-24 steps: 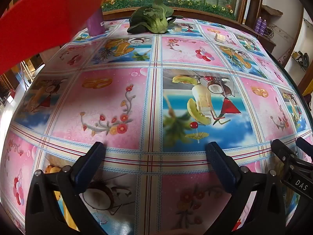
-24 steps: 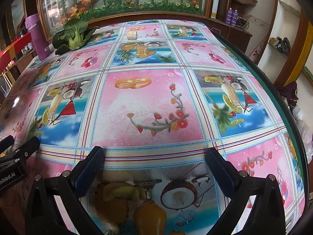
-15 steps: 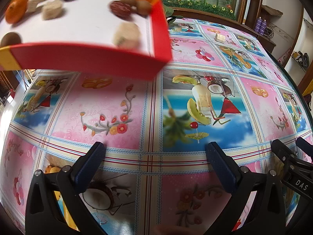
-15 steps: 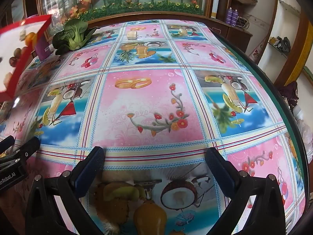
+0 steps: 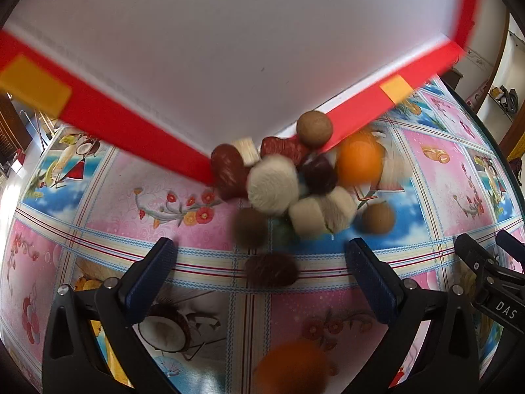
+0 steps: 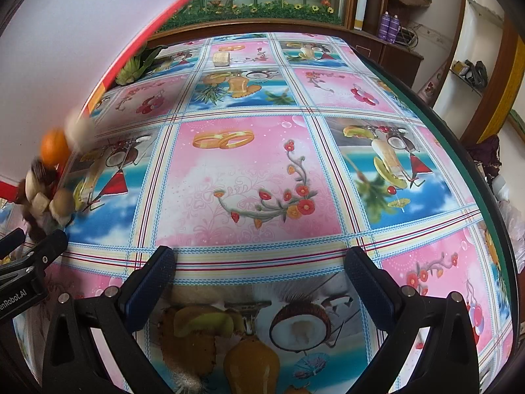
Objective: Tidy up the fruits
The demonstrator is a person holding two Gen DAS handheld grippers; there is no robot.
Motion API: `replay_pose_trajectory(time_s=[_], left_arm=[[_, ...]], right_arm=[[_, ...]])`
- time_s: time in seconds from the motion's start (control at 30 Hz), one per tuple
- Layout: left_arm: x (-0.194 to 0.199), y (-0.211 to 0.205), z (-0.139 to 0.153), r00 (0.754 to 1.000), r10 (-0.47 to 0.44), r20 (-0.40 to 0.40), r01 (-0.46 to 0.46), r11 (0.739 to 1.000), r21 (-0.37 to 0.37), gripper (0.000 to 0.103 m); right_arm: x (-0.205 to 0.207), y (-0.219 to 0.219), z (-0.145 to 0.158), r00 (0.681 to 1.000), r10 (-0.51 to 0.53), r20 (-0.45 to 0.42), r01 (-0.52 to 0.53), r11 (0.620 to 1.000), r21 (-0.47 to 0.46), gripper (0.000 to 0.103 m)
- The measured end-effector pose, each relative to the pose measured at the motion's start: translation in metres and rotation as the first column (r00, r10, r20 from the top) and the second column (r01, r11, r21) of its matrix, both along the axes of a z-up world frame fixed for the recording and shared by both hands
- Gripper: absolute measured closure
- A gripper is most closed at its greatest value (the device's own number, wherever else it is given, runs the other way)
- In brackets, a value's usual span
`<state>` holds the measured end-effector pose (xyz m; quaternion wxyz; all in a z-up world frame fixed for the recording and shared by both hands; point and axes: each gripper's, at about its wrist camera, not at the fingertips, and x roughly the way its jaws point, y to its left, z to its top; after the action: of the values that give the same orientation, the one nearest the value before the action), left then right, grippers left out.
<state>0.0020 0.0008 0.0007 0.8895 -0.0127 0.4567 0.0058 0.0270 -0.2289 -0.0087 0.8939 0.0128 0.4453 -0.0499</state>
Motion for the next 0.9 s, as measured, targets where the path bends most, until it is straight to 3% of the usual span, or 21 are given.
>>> replay_pose_trajectory(time_s=[0.9], left_arm=[[-0.0008, -0.0016, 0.0011, 1.0, 0.001, 0.001, -0.001, 1.0, 0.001, 0.0]], right_arm=[[0.0001, 0.0003, 0.0005, 1.0, 0.0, -0.001, 0.0, 1.0, 0.002, 0.0]])
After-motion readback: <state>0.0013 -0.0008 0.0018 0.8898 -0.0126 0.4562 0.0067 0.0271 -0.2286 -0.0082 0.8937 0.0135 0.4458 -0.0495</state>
